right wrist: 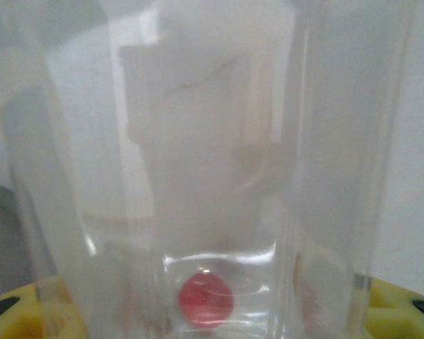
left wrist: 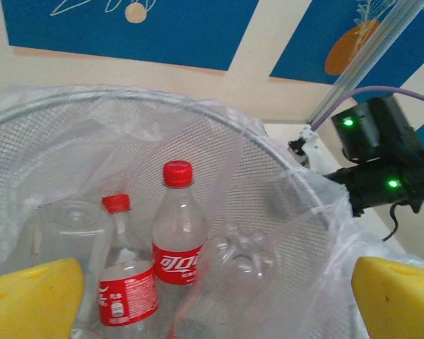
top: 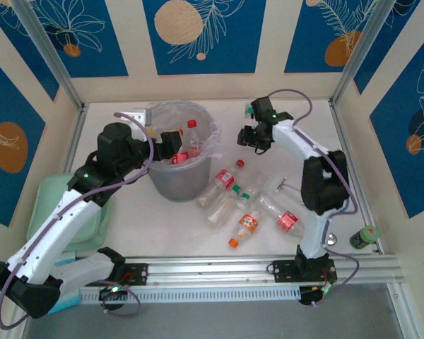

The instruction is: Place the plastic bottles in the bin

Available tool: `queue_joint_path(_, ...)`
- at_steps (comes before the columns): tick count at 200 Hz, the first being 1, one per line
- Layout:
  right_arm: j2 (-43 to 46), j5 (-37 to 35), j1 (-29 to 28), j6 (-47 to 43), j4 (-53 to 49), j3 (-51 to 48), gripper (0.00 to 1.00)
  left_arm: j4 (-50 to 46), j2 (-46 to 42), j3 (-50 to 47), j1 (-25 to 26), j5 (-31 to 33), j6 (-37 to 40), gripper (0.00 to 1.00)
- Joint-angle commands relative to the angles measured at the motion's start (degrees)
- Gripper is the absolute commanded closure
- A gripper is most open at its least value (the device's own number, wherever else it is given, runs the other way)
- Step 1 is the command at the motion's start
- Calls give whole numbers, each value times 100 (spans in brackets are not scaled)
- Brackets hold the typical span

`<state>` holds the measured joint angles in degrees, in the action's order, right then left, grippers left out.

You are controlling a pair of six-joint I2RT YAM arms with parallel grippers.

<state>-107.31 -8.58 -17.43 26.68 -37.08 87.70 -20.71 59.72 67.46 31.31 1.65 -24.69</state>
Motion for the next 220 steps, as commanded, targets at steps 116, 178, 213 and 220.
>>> queue_joint_path(116, 3259, 788, -341, -656, 1210, -1271, 100, 1693, 1585, 1760, 15, -1341, -1497, 2)
queue_joint_path(178, 3637, 1403, -788, -1517, 770, -1006, 100, 2201, 2416, 2562, 158, -2026, -1694, 3)
queue_joint_path(213, 3613, 1595, -1010, -1772, 703, -883, 100, 1780, 2804, 3030, 288, -2036, -1300, 3)
queue_joint_path(220, 3591, 1673, -1057, -1811, 707, -856, 100, 1696, 2876, 3109, 294, -2004, -1252, 3)
